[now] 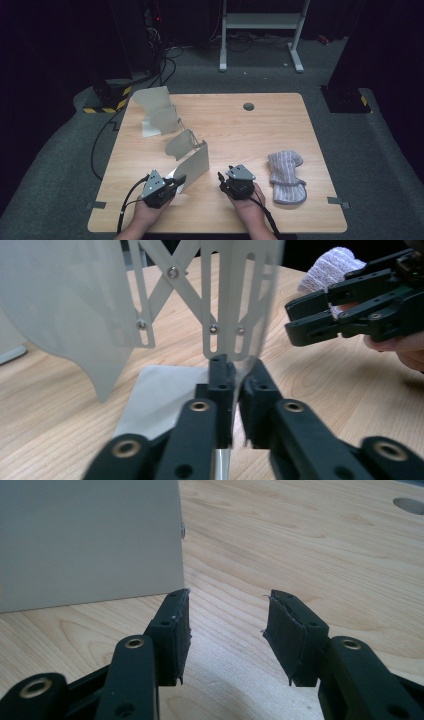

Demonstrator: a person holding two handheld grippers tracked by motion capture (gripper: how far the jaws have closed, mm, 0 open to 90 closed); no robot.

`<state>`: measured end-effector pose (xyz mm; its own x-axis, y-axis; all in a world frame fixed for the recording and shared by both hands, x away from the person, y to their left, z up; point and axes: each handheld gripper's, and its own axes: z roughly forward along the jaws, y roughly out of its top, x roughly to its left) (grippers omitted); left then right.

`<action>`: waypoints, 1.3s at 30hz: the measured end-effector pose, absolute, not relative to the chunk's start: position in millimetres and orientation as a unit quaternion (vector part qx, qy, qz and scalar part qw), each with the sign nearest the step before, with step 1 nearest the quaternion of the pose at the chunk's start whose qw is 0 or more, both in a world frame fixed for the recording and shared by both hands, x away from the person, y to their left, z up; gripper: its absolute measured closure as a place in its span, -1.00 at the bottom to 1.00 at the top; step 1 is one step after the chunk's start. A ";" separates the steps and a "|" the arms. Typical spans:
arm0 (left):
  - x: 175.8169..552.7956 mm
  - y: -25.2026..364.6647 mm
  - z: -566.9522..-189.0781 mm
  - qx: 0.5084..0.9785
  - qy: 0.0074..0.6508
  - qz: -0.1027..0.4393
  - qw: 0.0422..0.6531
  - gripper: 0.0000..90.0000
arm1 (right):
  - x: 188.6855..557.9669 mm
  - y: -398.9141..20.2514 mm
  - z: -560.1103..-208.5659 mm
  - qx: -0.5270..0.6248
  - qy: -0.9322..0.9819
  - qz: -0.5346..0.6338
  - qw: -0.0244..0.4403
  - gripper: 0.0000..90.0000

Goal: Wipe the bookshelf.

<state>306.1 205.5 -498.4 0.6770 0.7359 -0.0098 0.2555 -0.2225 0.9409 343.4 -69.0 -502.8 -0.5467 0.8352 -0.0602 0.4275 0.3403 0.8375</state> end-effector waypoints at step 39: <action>324.5 216.0 -508.2 0.745 0.354 0.224 0.519 0.28 | 334.9 -56.7 -506.7 0.394 0.787 0.418 0.225 -0.09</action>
<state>324.5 216.0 -508.2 0.6486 0.7604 -0.0329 0.2952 -0.2114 0.9317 334.9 -56.7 -506.7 -0.5886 0.8080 -0.0255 0.4321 0.3412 0.8348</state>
